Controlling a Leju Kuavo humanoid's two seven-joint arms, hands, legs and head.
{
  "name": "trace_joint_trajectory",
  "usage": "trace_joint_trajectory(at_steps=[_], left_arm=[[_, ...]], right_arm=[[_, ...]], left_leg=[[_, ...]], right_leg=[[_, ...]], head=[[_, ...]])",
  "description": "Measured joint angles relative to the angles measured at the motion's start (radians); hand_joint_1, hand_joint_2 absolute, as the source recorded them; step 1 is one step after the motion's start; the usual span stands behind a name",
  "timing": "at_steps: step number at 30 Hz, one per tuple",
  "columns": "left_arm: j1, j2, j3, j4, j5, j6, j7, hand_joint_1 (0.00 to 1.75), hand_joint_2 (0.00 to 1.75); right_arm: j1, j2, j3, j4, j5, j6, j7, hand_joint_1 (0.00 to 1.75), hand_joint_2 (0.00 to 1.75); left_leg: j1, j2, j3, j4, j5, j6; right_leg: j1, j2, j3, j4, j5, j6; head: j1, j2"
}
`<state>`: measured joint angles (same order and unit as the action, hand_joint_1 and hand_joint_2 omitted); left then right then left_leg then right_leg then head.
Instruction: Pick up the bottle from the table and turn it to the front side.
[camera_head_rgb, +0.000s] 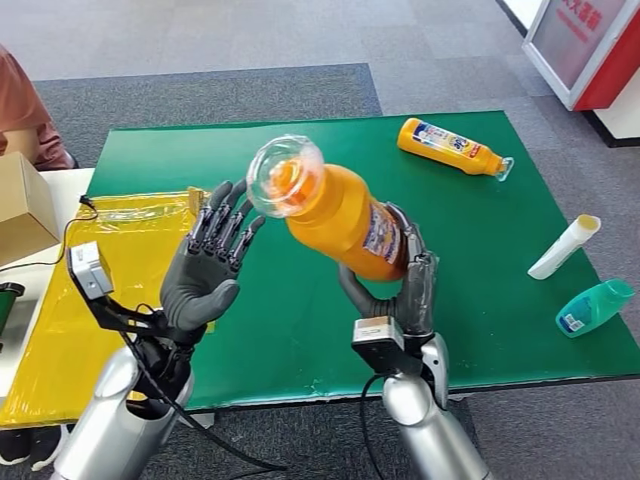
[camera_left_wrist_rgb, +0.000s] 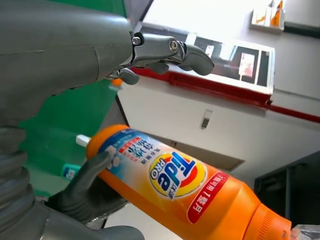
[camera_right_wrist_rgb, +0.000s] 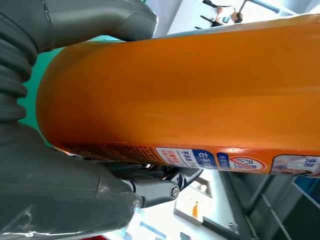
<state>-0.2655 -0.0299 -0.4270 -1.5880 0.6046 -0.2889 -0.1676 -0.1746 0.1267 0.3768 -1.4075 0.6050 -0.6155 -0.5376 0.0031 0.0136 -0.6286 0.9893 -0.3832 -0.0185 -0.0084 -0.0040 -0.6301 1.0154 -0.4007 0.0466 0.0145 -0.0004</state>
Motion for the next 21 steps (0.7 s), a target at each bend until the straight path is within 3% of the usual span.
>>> trace_joint_trajectory(at_steps=[21], left_arm=[[-0.246,0.008,-0.169,0.093,-0.038,0.000,0.090,0.00,1.75]], right_arm=[[-0.076,0.002,0.131,0.098,0.122,-0.080,0.054,1.75,1.75]], left_leg=[[0.000,0.000,0.000,0.000,0.001,0.000]], right_leg=[[0.000,0.000,0.000,0.000,0.000,0.000]], head=[[0.000,0.000]])
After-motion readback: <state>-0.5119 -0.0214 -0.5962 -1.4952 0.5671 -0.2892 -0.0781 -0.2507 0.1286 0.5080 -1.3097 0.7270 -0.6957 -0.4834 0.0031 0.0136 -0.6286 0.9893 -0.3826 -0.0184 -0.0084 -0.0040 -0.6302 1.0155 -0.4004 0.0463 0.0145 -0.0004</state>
